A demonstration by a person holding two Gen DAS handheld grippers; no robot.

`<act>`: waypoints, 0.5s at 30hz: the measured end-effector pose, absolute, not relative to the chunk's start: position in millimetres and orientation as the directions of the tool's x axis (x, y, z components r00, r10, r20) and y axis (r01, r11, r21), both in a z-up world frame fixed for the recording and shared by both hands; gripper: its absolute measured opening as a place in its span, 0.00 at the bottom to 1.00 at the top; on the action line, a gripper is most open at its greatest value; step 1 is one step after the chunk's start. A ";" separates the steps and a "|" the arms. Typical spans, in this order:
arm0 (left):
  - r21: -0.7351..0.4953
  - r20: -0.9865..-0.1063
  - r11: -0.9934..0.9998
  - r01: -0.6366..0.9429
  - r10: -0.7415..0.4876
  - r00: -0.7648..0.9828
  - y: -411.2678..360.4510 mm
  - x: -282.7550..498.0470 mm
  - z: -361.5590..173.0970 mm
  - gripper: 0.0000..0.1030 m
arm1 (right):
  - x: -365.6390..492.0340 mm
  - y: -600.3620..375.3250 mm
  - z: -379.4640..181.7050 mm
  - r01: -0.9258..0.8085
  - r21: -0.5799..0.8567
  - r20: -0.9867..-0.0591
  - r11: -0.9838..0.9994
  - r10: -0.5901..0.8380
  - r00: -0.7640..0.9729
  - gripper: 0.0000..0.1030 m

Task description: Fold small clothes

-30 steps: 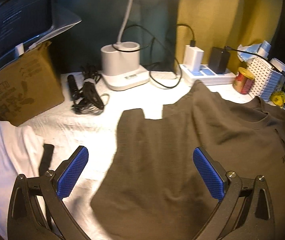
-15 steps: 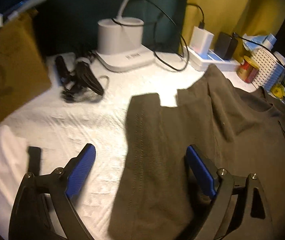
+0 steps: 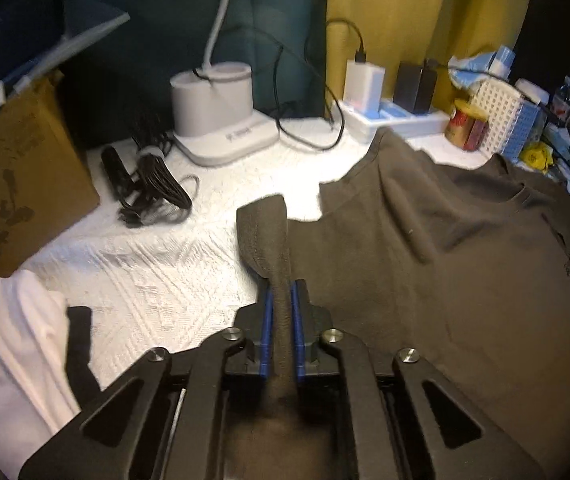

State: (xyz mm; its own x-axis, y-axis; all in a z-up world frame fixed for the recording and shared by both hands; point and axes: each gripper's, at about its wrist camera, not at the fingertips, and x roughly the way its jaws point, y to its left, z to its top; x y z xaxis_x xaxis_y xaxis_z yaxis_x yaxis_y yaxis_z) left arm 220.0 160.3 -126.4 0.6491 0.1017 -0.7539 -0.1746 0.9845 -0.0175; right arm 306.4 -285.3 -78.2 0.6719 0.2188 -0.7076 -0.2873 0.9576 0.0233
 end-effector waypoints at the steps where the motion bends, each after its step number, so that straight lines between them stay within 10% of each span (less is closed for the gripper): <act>1: -0.019 -0.745 0.983 -0.185 0.110 0.658 160.6 218.0 -123.7 0.03 | 303.1 -286.6 -76.5 -0.289 0.026 -0.704 0.957 0.222 0.675 0.36; 15: -0.014 -0.656 0.993 -0.116 0.079 0.751 101.9 204.0 -75.8 0.03 | 278.4 -323.5 -72.2 -0.273 0.108 -0.664 0.956 0.274 0.696 0.36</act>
